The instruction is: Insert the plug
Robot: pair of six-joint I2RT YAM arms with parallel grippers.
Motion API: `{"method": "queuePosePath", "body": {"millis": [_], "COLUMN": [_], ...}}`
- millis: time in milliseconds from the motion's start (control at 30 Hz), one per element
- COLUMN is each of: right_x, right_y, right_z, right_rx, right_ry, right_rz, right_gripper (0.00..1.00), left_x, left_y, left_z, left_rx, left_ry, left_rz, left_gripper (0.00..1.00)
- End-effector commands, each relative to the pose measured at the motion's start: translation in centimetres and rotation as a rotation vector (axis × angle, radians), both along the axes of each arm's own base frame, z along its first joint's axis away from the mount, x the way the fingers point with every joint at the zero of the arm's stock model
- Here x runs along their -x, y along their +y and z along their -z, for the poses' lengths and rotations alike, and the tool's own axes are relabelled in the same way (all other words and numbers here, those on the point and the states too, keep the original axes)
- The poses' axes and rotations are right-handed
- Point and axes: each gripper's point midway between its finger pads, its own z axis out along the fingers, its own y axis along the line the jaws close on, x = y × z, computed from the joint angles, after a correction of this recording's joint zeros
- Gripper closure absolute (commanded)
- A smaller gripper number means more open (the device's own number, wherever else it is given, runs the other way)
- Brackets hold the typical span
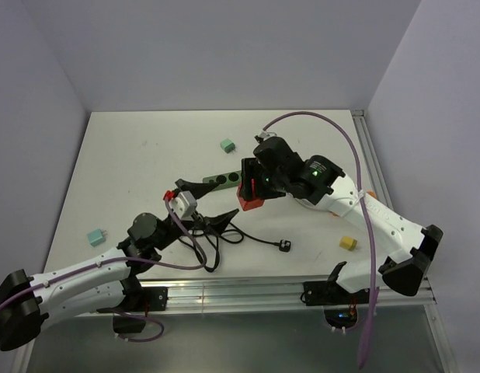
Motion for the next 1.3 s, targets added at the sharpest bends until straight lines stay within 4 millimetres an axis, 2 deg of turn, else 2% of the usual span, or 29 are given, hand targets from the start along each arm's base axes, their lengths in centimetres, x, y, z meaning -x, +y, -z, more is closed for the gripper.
{"method": "queuePosePath", "body": {"millis": [0, 33, 267, 400, 533, 600, 633, 667, 733, 767, 800, 867, 1033, 1133, 1267], "right_x": [0.5, 1.2, 3.2, 3.8, 4.3, 4.6, 4.6, 4.6, 4.1, 4.0, 4.1, 3.7, 3.4, 3.1, 2.9], "right_y": [1.7, 2.6, 4.3, 4.6, 4.7, 4.8, 4.6, 4.5, 3.8, 3.6, 3.3, 2.9, 2.2, 2.3, 2.5], "right_z": [-4.1, -4.2, -5.9, -5.9, -6.3, -6.3, -6.2, -6.1, -6.0, -5.7, -6.0, -6.1, -6.5, -5.8, -5.7], "right_rx": [-0.214, -0.257, -0.396, -0.414, -0.440, -0.441, -0.432, -0.424, -0.376, -0.354, -0.340, -0.305, -0.243, -0.195, -0.164], "right_ry": [-0.040, -0.013, 0.029, 0.045, 0.047, 0.049, 0.049, 0.045, 0.025, 0.029, 0.028, 0.011, 0.007, 0.015, 0.003], "right_rz": [-0.047, -0.086, -0.196, -0.231, -0.255, -0.267, -0.270, -0.271, -0.247, -0.244, -0.250, -0.244, -0.236, -0.234, -0.223], "right_gripper": [1.00, 1.00, 1.00, 1.00, 1.00, 1.00, 1.00, 1.00, 0.83, 0.74, 0.64, 0.54, 0.47, 0.32, 0.29], "left_x": [2.2, 2.5, 2.7, 2.4, 2.1, 2.1, 2.0, 1.8, 1.5, 1.4, 1.3, 1.0, 0.6, 0.3, 0.1], "left_y": [0.3, 0.1, -0.9, -1.6, -2.5, -2.8, -3.0, -3.2, -3.6, -3.6, -3.7, -3.7, -3.8, -4.2, -4.3], "left_z": [-1.3, -1.6, -2.2, -2.3, -1.6, -1.2, -0.8, -1.3, -0.3, -0.3, -0.2, 0.1, 0.5, 0.9, 0.7], "left_rx": [0.068, 0.077, 0.039, 0.022, -0.015, -0.033, -0.051, -0.055, -0.105, -0.115, -0.125, -0.153, -0.186, -0.214, -0.210], "left_ry": [-0.131, -0.145, -0.246, -0.250, -0.228, -0.223, -0.213, -0.215, -0.189, -0.188, -0.192, -0.183, -0.166, -0.150, -0.142], "left_rz": [0.088, 0.100, 0.135, 0.144, 0.160, 0.169, 0.176, 0.175, 0.177, 0.175, 0.175, 0.161, 0.151, 0.153, 0.149], "left_gripper": [0.01, 0.00, 0.00, 0.01, 0.00, 0.16, 0.29, 0.64, 0.93, 1.00, 1.00, 1.00, 1.00, 1.00, 1.00]}}
